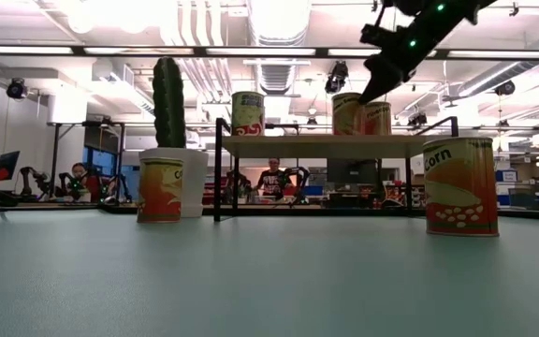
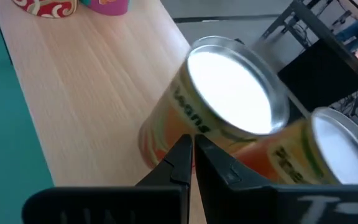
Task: Pick and place cans onto a shelf
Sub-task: Put the canned beans on the shelf
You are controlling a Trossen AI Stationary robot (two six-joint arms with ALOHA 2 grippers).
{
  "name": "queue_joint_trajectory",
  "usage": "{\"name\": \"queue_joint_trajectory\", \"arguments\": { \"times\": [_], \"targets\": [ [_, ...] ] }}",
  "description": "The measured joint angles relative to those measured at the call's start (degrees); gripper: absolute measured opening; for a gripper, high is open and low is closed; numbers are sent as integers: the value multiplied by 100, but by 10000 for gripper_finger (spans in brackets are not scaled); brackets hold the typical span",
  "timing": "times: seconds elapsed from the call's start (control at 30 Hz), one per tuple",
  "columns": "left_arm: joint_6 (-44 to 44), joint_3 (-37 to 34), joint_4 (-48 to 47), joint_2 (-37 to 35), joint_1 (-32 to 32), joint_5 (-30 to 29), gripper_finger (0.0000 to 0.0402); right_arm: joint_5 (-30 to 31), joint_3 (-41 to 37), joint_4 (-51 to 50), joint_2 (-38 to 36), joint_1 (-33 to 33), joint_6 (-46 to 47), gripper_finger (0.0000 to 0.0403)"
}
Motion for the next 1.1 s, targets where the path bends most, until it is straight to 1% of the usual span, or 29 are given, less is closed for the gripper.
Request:
{"name": "queue_joint_trajectory", "arguments": {
  "times": [0.17,0.37,0.53,0.63,0.73,0.83,0.97,1.1],
  "targets": [
    [0,0,2,0,0,0,0,-4,139,112,289,2,-115,9],
    [-21,0,-45,0,0,0,0,-25,475,-191,288,2,-4,8],
    [-22,0,-37,0,0,0,0,-460,1030,-717,293,2,322,9],
    [-4,0,-29,0,0,0,0,-529,1367,-720,409,3,481,8],
    [-1,0,-16,0,0,0,0,-834,1739,-870,603,-140,643,8],
    [0,0,-16,0,0,0,0,-1115,2102,-1327,898,-348,767,8],
    [0,0,-18,0,0,0,0,-1213,2442,-1862,1306,-562,717,9],
    [0,0,-20,0,0,0,0,-1214,2694,-2231,1558,-709,575,9]
  ]
}}
